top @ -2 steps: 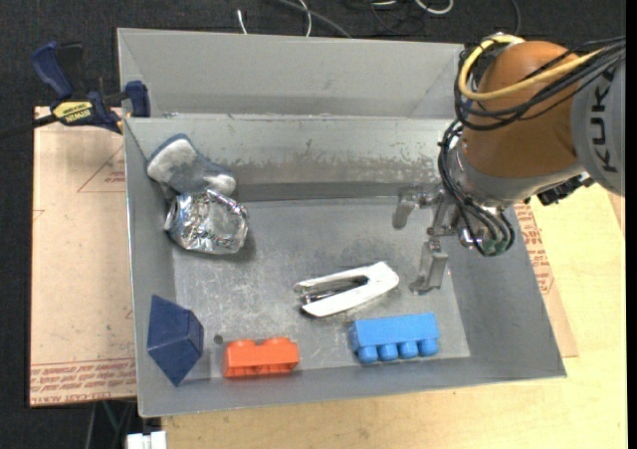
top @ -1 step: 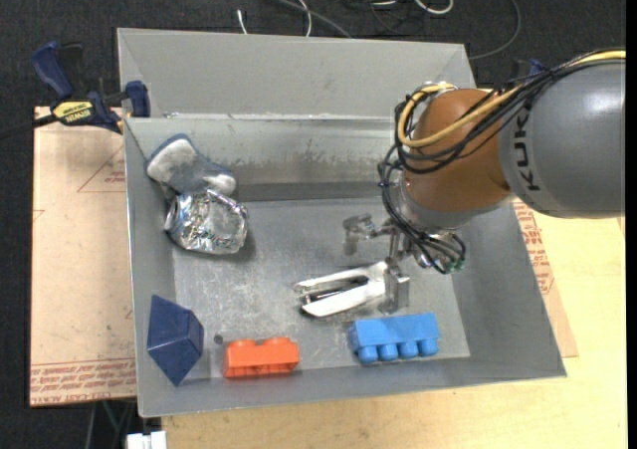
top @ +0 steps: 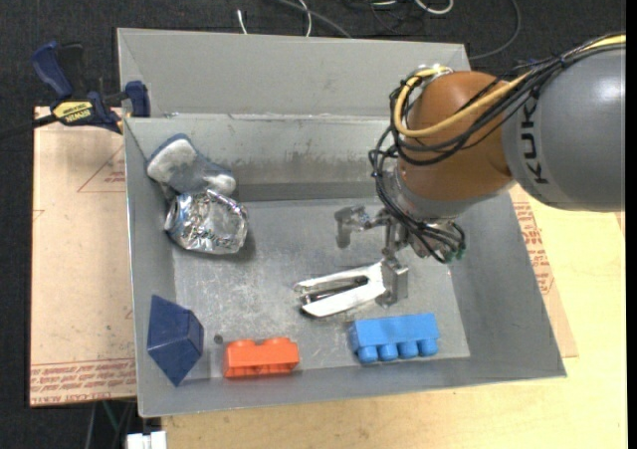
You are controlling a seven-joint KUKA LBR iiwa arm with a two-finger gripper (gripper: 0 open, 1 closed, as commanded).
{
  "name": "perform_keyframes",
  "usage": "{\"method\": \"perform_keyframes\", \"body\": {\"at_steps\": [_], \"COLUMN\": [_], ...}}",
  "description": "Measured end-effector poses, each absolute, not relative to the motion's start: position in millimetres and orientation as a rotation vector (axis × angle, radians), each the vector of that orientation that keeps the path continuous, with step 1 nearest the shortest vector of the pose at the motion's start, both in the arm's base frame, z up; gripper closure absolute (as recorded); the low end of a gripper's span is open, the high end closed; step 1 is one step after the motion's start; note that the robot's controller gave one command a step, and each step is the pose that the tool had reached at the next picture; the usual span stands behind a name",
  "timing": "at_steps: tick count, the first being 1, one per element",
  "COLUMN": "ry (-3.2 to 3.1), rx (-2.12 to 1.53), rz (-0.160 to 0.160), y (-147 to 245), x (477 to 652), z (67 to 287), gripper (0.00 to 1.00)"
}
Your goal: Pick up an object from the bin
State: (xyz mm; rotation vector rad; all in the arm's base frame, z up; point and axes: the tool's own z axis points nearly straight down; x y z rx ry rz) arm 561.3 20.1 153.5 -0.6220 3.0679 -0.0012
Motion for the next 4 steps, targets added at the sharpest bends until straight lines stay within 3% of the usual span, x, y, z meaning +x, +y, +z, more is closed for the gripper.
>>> {"method": "perform_keyframes", "body": {"at_steps": [1, 2, 3, 4], "ry": [3.060, 3.039, 3.053, 3.053], "rx": [-0.714, -0.697, -0.682, -0.682], "rz": [0.006, -0.002, 0.008, 0.008], "y": [17.3, 1.2, -0.9, -0.9], "x": [573.1, 562.6, 570.7, 570.7], "z": [99.6, 72.0, 71.0, 71.0], "gripper": [0.00, 0.00, 1.00, 1.00]}}
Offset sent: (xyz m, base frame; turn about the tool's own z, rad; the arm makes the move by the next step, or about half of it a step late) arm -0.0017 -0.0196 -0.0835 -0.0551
